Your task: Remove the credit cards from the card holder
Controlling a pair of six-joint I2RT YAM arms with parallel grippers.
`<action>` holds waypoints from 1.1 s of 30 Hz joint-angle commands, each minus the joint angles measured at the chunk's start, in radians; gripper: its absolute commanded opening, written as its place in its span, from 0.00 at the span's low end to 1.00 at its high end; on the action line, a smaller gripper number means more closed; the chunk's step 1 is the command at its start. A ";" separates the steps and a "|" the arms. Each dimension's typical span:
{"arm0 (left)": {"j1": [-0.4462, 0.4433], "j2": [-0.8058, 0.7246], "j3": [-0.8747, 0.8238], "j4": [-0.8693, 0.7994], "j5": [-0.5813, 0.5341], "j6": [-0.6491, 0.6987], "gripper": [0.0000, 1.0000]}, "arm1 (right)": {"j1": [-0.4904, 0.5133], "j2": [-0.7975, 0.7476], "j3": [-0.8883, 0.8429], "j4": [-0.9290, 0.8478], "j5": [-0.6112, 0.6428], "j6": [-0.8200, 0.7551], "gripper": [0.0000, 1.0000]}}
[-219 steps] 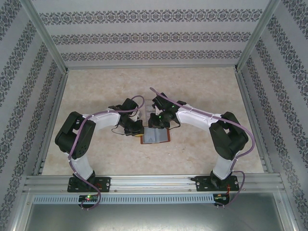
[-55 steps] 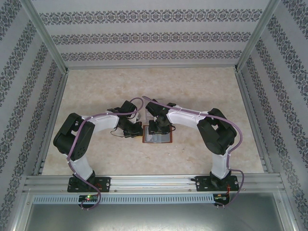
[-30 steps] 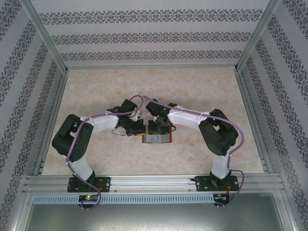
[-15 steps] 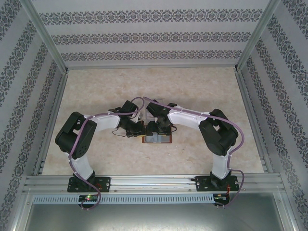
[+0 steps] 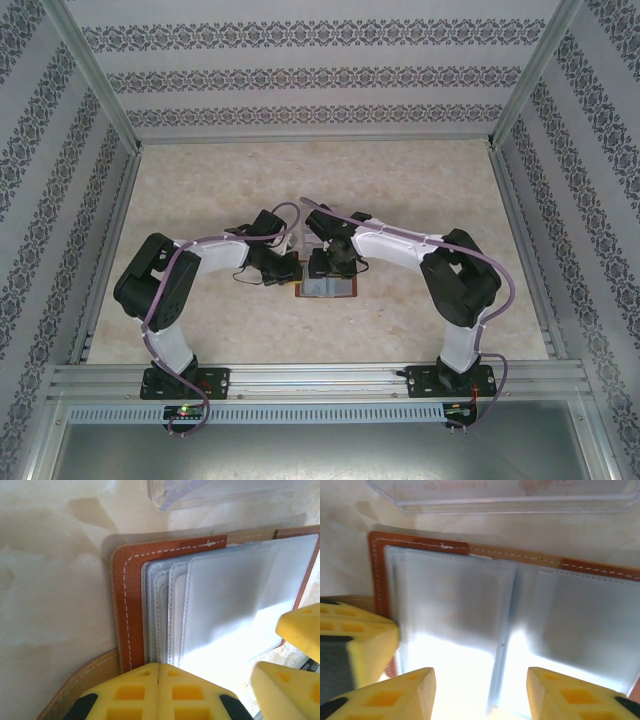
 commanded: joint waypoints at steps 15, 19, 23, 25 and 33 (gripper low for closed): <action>-0.013 -0.033 -0.075 0.019 -0.016 -0.032 0.01 | -0.011 0.045 -0.021 0.104 -0.107 0.029 0.35; -0.012 -0.033 -0.073 0.012 -0.020 -0.030 0.01 | -0.016 0.047 -0.037 0.107 -0.097 0.027 0.38; -0.012 -0.034 -0.065 -0.006 -0.029 -0.026 0.01 | -0.023 0.035 -0.054 0.110 -0.092 0.026 0.49; -0.012 -0.035 -0.060 -0.016 -0.033 -0.024 0.01 | -0.026 0.028 -0.061 0.114 -0.090 0.022 0.54; -0.012 -0.053 -0.039 -0.053 -0.051 -0.021 0.01 | -0.041 0.011 -0.116 0.197 -0.134 0.034 0.65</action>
